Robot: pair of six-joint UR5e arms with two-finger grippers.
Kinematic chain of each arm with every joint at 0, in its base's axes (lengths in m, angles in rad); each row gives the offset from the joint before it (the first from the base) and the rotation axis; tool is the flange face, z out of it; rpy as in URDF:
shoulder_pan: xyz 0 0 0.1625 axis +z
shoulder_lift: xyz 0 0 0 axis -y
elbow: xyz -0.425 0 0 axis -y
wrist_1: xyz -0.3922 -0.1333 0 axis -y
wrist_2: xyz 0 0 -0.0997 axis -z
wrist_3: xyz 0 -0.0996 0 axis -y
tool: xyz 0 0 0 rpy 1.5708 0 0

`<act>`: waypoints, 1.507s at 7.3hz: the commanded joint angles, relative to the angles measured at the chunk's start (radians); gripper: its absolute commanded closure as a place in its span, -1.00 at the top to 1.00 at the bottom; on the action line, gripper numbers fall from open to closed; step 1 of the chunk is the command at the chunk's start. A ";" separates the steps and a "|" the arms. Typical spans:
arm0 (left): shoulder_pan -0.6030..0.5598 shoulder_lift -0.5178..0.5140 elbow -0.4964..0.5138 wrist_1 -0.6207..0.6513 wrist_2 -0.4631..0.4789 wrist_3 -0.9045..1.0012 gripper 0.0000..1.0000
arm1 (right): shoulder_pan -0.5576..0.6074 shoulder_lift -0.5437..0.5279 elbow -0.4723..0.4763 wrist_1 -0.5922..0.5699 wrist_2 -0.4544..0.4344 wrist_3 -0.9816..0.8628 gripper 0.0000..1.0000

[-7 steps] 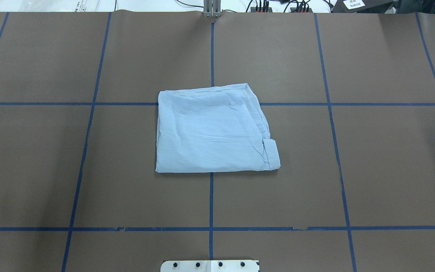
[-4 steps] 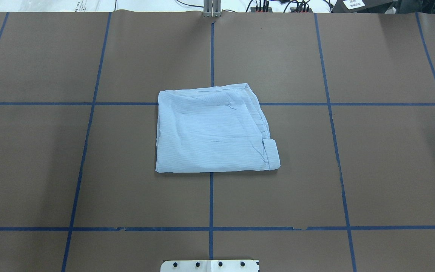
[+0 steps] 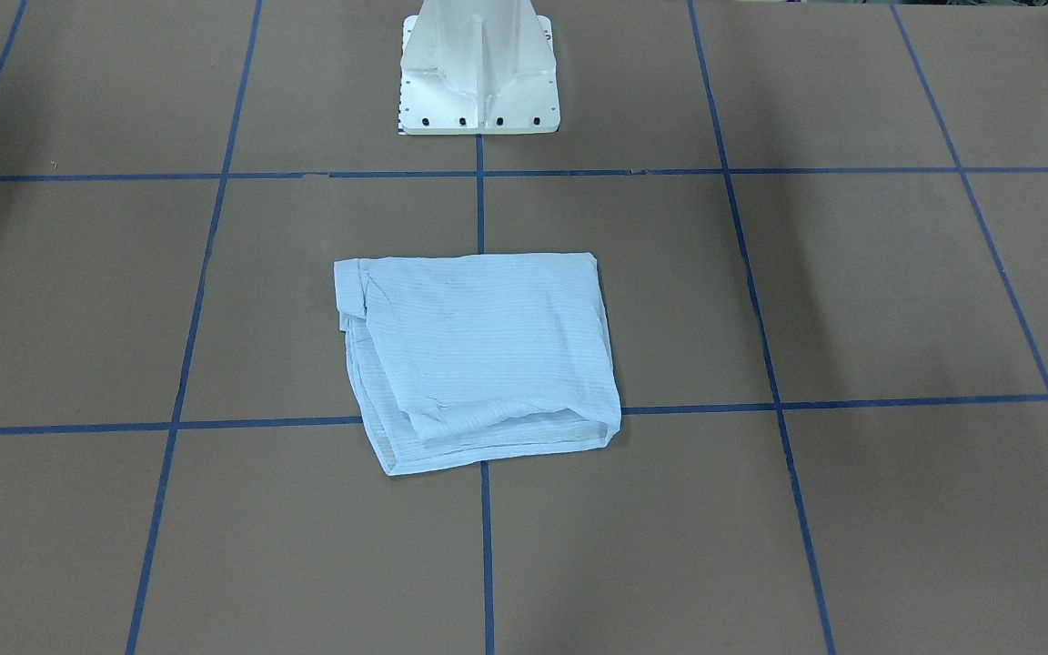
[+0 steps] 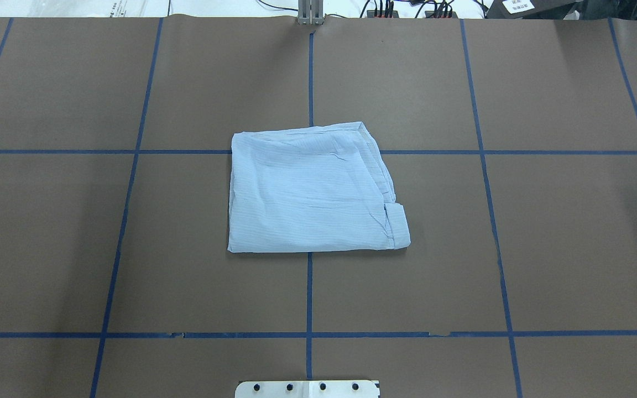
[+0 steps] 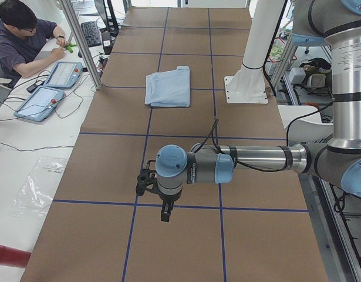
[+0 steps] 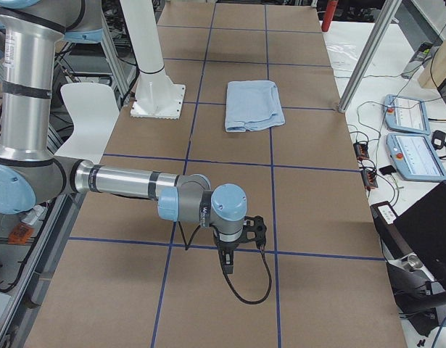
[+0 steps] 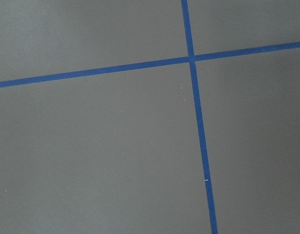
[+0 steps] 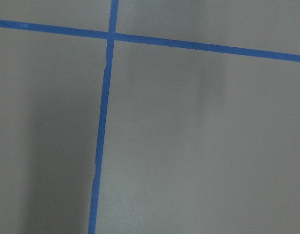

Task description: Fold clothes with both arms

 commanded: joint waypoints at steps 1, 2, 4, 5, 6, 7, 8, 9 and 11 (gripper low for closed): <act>0.001 0.013 0.011 -0.111 -0.005 0.002 1.00 | 0.000 0.000 -0.001 0.006 0.001 0.000 1.00; 0.001 0.014 0.013 -0.110 -0.005 0.001 1.00 | 0.000 0.000 0.000 0.006 0.001 0.000 1.00; -0.002 0.015 0.014 -0.111 -0.002 -0.002 1.00 | 0.000 0.000 -0.001 0.010 0.001 0.000 1.00; -0.002 0.015 0.014 -0.111 0.000 -0.004 1.00 | 0.000 0.000 -0.001 0.012 0.001 0.000 1.00; -0.002 0.015 0.014 -0.111 -0.002 -0.004 1.00 | 0.000 0.000 -0.001 0.010 0.001 0.000 1.00; -0.002 0.024 0.011 -0.110 -0.003 -0.002 1.00 | 0.000 0.000 -0.003 0.012 0.001 0.000 1.00; -0.002 0.030 0.008 -0.110 -0.005 -0.002 1.00 | 0.000 0.000 -0.004 0.010 0.003 0.000 1.00; -0.002 0.030 0.007 -0.110 -0.005 -0.001 1.00 | 0.000 0.000 -0.004 0.010 0.001 0.002 1.00; -0.002 0.032 0.005 -0.108 -0.005 -0.001 1.00 | 0.000 0.000 -0.003 0.012 0.003 0.000 1.00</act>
